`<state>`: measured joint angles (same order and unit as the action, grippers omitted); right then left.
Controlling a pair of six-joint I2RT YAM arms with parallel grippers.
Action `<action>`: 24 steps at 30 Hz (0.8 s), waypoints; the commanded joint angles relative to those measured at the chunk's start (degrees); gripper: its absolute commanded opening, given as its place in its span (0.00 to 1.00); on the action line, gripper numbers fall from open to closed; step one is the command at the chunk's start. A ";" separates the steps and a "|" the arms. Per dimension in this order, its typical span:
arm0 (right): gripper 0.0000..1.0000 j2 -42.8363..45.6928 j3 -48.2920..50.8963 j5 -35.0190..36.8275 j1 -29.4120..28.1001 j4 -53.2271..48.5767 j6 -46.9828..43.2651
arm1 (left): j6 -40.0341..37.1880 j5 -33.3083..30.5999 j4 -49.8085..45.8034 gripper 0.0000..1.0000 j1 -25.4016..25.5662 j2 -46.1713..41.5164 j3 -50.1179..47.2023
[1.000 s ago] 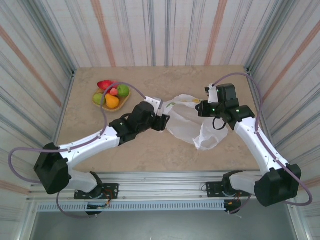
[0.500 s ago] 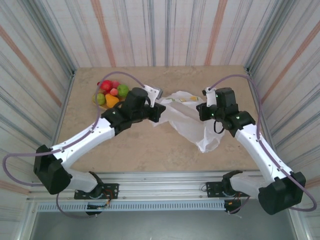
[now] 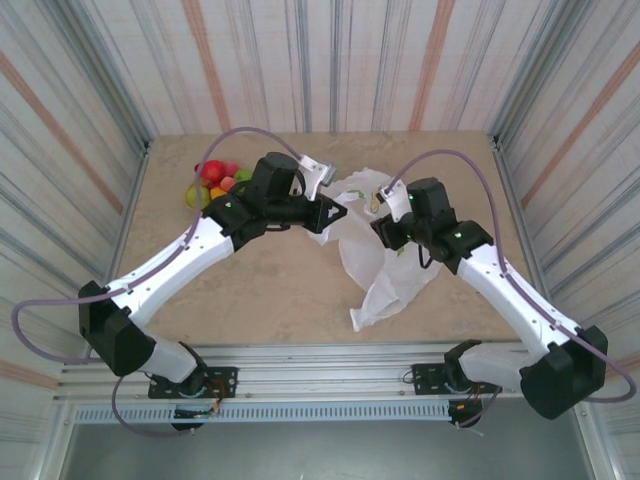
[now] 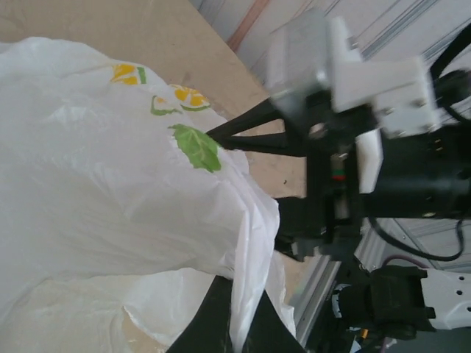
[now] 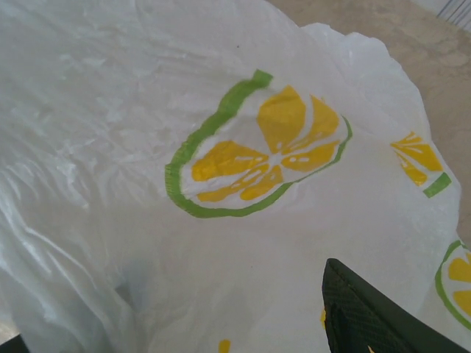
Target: Place the fruits into the plastic bag
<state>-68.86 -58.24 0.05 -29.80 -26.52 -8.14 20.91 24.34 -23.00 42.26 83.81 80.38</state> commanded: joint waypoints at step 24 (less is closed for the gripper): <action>0.83 -1.96 7.52 26.23 -14.92 6.91 22.03 | 17.99 3.01 6.19 0.00 -3.99 -0.03 -1.79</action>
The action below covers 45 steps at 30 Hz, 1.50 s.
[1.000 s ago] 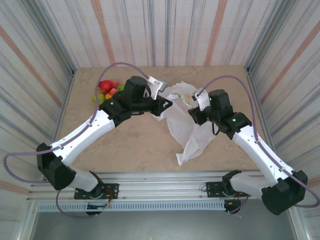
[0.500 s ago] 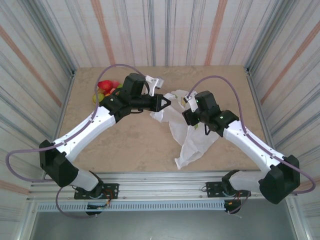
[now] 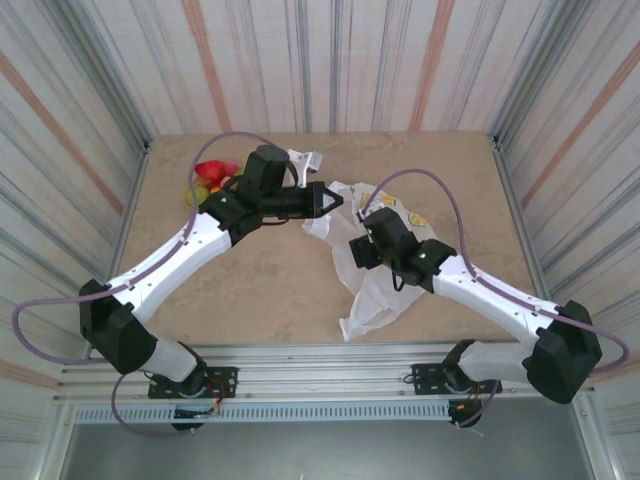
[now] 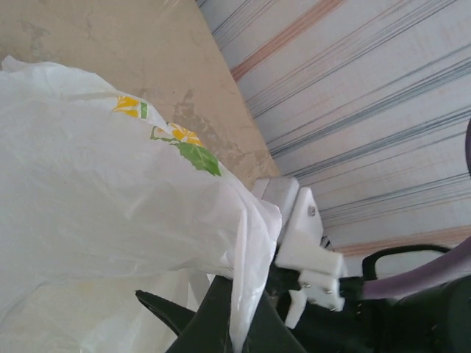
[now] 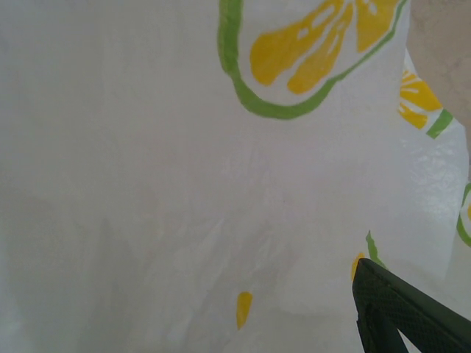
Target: Place the fruits into the plastic bag
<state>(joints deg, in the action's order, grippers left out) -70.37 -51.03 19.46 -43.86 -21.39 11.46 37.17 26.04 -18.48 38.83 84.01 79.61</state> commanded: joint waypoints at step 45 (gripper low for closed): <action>0.00 5.56 -2.53 -34.14 25.03 2.32 38.24 | -8.25 -9.59 -8.43 0.97 -24.37 -13.35 -11.69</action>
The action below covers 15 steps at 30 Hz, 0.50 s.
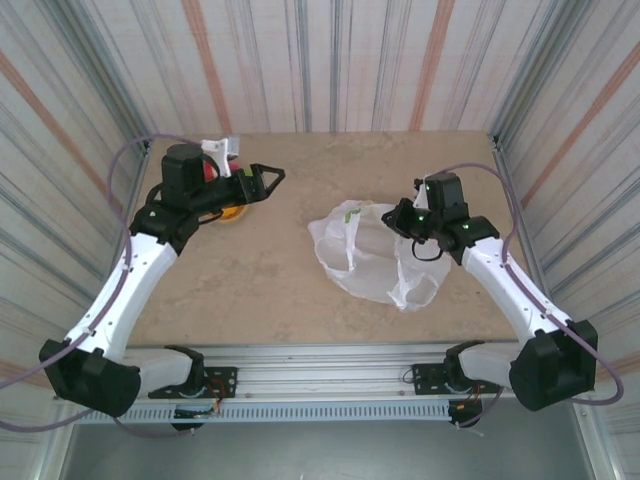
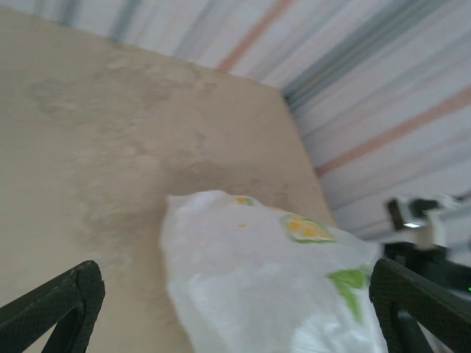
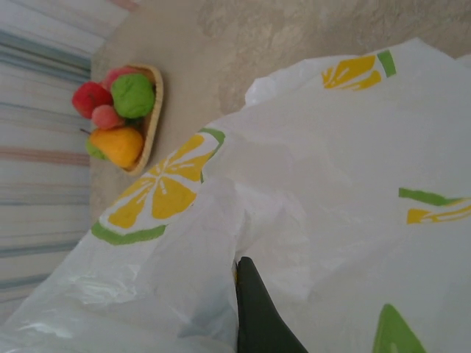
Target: Place the fruits into the plastic bag
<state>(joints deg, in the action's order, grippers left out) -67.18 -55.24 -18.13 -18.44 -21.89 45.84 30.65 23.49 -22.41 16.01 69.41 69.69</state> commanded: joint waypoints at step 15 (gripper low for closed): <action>0.00 -2.85 0.83 6.89 -2.93 10.03 0.76 | -5.51 -15.73 -8.51 0.94 -15.10 19.63 6.01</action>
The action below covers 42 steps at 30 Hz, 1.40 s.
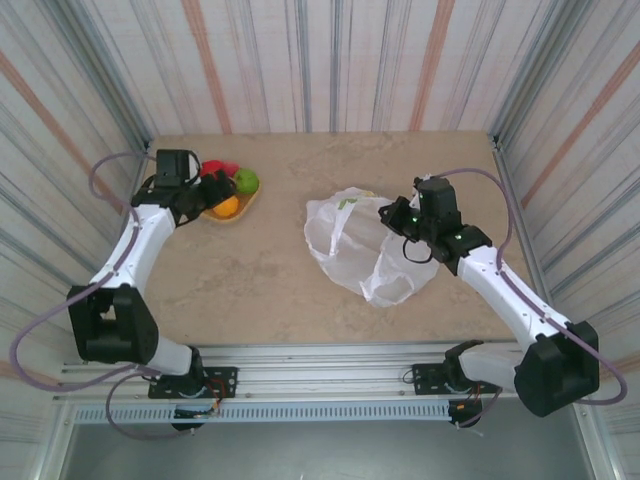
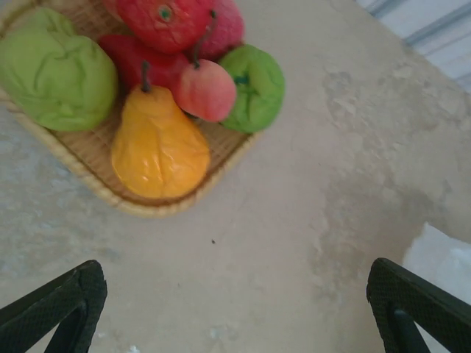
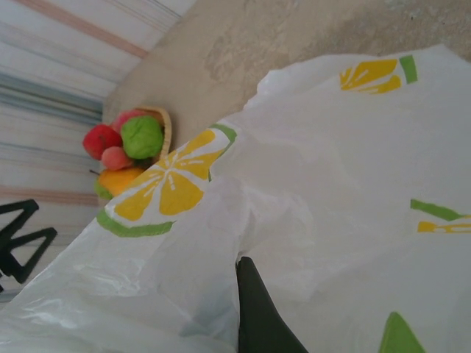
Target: Place the fruits into the plastic bag
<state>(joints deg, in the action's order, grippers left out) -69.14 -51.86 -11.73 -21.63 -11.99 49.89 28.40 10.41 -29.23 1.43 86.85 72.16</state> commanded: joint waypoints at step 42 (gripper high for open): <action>0.00 -6.92 -6.94 -1.27 0.01 -1.55 -7.79 | -7.45 0.99 -9.87 0.83 -5.17 43.42 43.76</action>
<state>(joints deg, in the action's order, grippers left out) -75.66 -57.04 -12.12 -21.32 -13.47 42.81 20.80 9.82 -37.91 -3.38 128.90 113.97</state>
